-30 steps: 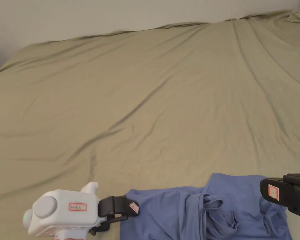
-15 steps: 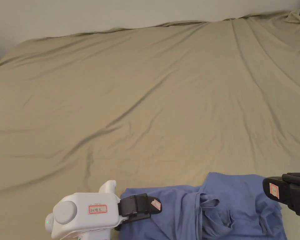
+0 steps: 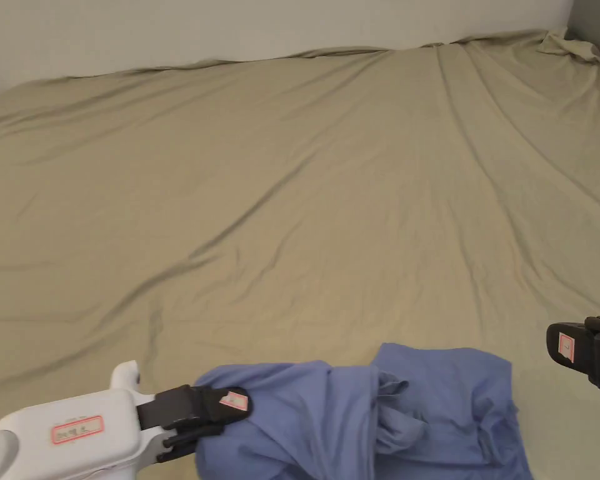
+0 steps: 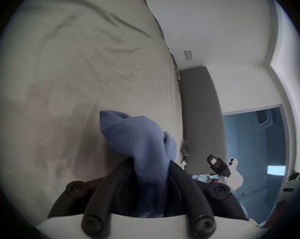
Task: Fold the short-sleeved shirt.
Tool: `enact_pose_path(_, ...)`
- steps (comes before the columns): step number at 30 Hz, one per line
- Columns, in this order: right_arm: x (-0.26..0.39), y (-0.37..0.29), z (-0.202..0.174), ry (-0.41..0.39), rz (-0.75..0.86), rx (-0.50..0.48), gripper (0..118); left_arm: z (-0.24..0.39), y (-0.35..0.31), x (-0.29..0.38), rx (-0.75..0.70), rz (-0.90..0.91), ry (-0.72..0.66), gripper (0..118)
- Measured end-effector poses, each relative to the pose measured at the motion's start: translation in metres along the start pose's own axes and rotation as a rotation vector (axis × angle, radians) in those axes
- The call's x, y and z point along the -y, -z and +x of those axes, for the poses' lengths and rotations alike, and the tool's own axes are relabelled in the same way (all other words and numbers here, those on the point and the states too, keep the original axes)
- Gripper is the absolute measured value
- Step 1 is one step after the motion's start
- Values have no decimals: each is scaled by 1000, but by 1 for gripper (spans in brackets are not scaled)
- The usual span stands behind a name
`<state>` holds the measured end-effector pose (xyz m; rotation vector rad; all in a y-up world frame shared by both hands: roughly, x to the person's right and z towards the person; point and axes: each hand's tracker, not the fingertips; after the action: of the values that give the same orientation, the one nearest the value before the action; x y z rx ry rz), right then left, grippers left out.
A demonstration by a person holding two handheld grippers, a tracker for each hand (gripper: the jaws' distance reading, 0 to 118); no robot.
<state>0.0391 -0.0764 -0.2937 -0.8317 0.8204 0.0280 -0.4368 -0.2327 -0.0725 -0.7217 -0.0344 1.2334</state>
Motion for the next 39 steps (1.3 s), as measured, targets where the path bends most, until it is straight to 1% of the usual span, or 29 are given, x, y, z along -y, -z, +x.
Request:
enact_pose_path(2, 0, -2, 1, 4, 9, 10, 3, -2, -23, -12, -97, 23, 30, 11)
enact_pose_path(5, 0, -2, 2, 16, 15, 13, 3, 3, -56, -23, -290, 88, 82, 11)
enact_pose_path(6, 0, -1, 2, 18, 14, 14, 3, 5, -65, -26, -375, 116, 105, 11)
enact_pose_path(8, 1, 1, 1, 17, 7, 15, 3, 14, -71, -24, -481, 149, 127, 11)
enact_pose_path(9, 2, 4, 0, 15, -1, 13, 3, 21, -68, -19, -508, 149, 138, 11)
enact_pose_path(14, 4, 14, -6, 2, -30, 6, 3, 68, -18, 12, -505, 123, 199, 11)
enact_pose_path(16, 5, 17, -9, -6, -39, -5, 3, 92, 16, 26, -480, 130, 227, 11)
enact_pose_path(19, 5, 22, -11, -8, -51, -13, 3, 111, 72, 34, -418, 107, 266, 11)
enact_pose_path(22, 6, 21, -11, -10, -60, -20, 3, 124, 128, 46, -447, 24, 377, 11)
enact_pose_path(24, 8, 19, -8, -15, -64, -19, 3, 121, 160, 55, -523, -11, 414, 11)
enact_pose_path(25, 9, 19, -7, -23, -69, -12, 3, 115, 173, 61, -560, -29, 427, 15)
enact_pose_path(26, 10, 19, -5, -32, -75, -3, 3, 111, 183, 64, -552, -37, 442, 30)
enact_pose_path(27, 11, 20, -3, -34, -80, 3, 3, 105, 188, 66, -515, -43, 437, 55)
enact_pose_path(28, 12, 20, -1, -32, -83, 7, 3, 103, 189, 68, -403, -55, 420, 79)
enact_pose_path(29, 13, 20, 1, -26, -85, 6, 3, 106, 185, 69, -345, -45, 401, 102)
enact_pose_path(30, 13, 19, 4, -18, -86, 5, 3, 110, 179, 68, -313, -49, 374, 112)
enact_pose_path(31, 14, 19, 7, -9, -87, 1, 3, 113, 170, 65, -269, -58, 323, 117)
enact_pose_path(32, 14, 19, 9, -4, -87, -1, 3, 115, 160, 62, -214, -52, 280, 117)
enact_pose_path(33, 15, 19, 11, 2, -87, -3, 3, 118, 142, 57, -128, -34, 233, 117)
enact_pose_path(34, 15, 19, 13, 8, -85, -4, 3, 118, 128, 52, -73, -20, 203, 117)
enact_pose_path(35, 15, 19, 15, 14, -83, -7, 3, 117, 114, 48, -63, 12, 195, 116)
enact_pose_path(36, 16, 19, 16, 20, -81, -10, 3, 118, 102, 45, -95, 52, 205, 110)
enact_pose_path(37, 16, 19, 18, 29, -79, -14, 3, 119, 86, 41, -180, 98, 256, 97)
enact_pose_path(38, 17, 20, 19, 37, -78, -15, 3, 121, 80, 39, -249, 133, 307, 53)
enact_pose_path(39, 17, 21, 20, 45, -79, -16, 3, 122, 78, 37, -356, 160, 381, 10)
